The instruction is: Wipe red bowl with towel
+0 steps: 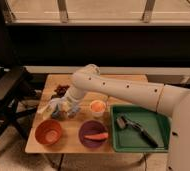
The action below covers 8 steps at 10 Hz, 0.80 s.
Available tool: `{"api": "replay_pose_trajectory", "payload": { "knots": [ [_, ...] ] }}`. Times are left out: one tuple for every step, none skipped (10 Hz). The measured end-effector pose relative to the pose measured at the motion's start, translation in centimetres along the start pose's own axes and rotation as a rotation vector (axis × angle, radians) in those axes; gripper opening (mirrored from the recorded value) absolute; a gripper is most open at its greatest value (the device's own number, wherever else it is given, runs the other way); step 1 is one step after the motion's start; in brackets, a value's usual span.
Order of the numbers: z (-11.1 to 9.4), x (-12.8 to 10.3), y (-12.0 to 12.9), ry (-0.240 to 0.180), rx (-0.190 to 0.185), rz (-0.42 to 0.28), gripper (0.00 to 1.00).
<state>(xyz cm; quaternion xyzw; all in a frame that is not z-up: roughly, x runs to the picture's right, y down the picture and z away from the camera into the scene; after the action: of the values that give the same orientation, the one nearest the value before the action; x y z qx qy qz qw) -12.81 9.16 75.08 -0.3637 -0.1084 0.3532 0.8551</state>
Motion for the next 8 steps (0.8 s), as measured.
{"api": "replay_pose_trajectory", "payload": {
  "knots": [
    [0.8, -0.3, 0.8, 0.005, -0.018, -0.038, 0.0],
    [1.7, -0.7, 1.9, 0.007, -0.038, -0.07, 0.0],
    [2.7, -1.4, 3.0, 0.007, -0.059, -0.098, 0.0],
    [4.3, -2.3, 5.0, 0.01, -0.089, -0.138, 0.0],
    [5.3, -2.8, 6.4, 0.014, -0.109, -0.16, 0.0],
    [6.6, -2.9, 8.6, 0.022, -0.142, -0.193, 0.0],
    [7.0, -2.9, 9.4, 0.026, -0.158, -0.205, 0.0],
    [6.9, -2.9, 9.2, 0.025, -0.156, -0.202, 0.0]
  ]
}}
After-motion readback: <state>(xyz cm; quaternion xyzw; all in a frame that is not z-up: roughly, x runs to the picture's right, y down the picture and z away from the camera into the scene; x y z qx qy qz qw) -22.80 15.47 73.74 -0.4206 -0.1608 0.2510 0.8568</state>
